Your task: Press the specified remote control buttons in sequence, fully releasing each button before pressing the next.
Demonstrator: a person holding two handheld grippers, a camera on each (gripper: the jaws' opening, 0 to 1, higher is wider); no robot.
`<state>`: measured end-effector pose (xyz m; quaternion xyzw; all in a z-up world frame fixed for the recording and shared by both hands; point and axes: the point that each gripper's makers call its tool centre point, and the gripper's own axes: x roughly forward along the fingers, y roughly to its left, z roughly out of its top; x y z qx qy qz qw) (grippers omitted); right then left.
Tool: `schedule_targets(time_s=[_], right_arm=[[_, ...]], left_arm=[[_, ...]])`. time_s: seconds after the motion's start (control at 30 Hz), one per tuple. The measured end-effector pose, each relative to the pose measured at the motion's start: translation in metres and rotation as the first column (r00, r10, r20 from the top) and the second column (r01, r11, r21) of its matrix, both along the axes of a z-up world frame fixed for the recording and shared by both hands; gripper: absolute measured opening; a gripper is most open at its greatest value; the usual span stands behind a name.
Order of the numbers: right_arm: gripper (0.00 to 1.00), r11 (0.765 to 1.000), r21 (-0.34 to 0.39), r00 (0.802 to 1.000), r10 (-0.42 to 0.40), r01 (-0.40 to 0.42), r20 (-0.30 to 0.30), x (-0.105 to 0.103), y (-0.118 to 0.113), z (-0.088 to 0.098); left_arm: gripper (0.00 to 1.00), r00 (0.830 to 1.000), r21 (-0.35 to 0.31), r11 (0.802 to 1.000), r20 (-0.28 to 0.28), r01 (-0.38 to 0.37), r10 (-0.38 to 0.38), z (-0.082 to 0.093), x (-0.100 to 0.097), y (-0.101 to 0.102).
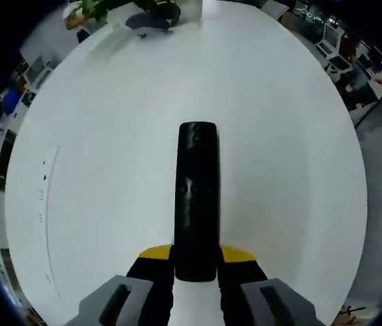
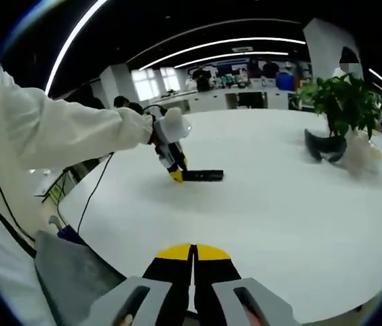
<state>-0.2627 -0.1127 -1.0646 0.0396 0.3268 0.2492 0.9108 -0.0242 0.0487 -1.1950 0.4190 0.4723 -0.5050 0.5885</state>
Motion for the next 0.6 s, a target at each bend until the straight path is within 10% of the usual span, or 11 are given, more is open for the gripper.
schedule_targets(time_s=[0.6], right_arm=[[0.00,0.998,-0.013,0.998,0.060,-0.060,0.034,-0.002,0.017,0.016]], left_arm=[[0.22,0.997,-0.012,0.997,0.014,-0.075,0.075,0.000,-0.026,0.000]])
